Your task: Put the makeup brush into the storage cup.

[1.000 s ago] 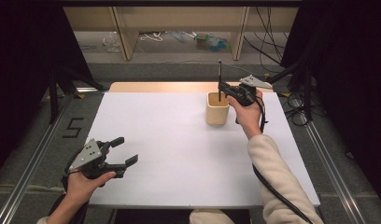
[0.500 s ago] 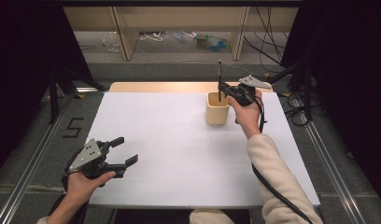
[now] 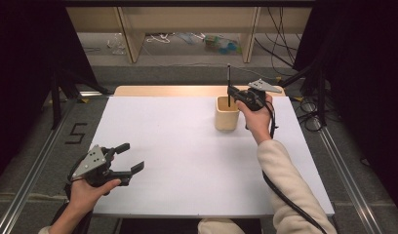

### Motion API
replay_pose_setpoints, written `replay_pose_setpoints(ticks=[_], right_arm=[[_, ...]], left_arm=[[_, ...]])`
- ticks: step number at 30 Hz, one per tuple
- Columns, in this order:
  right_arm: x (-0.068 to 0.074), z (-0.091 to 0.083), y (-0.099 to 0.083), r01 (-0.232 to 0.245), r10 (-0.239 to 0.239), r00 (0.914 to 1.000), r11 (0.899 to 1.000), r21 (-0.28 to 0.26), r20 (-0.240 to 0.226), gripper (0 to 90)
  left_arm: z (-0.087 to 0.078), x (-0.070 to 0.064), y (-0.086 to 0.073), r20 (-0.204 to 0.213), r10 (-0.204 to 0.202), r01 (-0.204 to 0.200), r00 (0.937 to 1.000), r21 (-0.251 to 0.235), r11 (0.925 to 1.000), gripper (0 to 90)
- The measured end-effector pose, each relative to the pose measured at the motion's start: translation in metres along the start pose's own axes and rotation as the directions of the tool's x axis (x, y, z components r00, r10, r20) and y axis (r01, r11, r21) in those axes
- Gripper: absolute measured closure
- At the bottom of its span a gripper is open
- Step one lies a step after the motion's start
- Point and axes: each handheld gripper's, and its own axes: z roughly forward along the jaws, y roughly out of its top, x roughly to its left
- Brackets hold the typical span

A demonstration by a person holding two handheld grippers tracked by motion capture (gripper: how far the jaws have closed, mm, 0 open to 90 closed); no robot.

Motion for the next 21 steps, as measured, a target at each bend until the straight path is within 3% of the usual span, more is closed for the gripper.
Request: replay_pose_setpoints(ticks=[21], right_arm=[[-0.0011, 0.0015, -0.0033, -0.001, 0.001, 1.0000, 1.000, 0.012, 0.009, 84.0]], left_arm=[[-0.0002, 0.0000, 0.0000, 0.000, 0.000, 0.000, 1.0000, 0.001, 1.0000, 16.2]])
